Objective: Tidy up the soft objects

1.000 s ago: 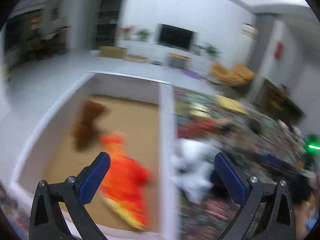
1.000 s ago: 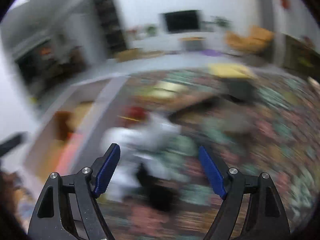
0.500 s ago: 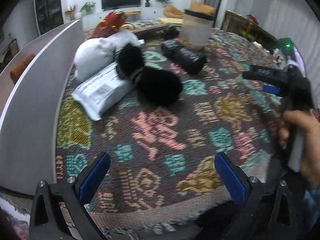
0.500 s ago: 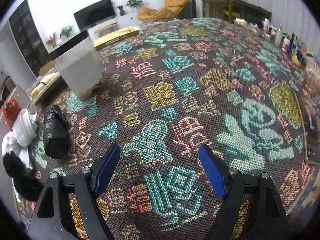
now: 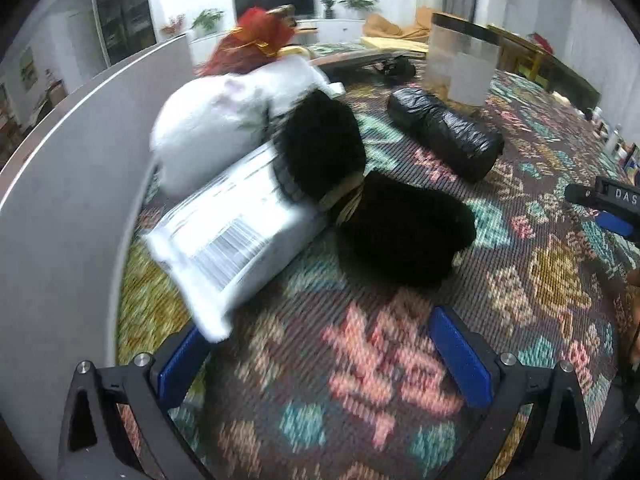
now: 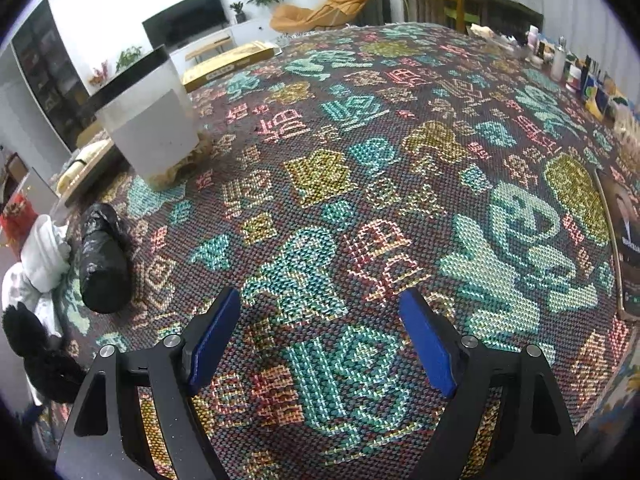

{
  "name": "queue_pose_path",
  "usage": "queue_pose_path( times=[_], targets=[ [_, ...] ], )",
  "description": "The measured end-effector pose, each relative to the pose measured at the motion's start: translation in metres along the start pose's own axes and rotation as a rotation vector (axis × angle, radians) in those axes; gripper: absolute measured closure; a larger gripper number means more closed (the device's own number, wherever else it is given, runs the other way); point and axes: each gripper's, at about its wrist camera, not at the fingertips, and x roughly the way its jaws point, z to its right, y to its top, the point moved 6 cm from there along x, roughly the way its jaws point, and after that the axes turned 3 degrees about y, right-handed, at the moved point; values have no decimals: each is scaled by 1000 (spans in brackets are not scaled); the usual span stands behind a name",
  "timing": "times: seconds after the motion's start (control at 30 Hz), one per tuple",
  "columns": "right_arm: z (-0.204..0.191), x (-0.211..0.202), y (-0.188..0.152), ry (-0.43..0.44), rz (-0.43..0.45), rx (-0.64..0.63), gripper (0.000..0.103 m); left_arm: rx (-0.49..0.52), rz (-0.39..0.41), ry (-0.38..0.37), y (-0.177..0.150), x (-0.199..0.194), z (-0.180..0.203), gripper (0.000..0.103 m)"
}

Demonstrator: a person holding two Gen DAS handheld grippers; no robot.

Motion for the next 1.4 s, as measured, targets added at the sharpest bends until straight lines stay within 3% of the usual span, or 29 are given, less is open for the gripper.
queue_pose_path(
  times=[0.23,0.43,1.4],
  targets=[
    [-7,8,-1,-50,-22,-56,14,22,-18,-11,24,16,2,0],
    [-10,12,-3,-80,-32,-88,13,34,24,-31,34,24,5,0],
    [-12,16,-2,-80,-30,-97,7,33,30,-34,33,25,5,0]
  ],
)
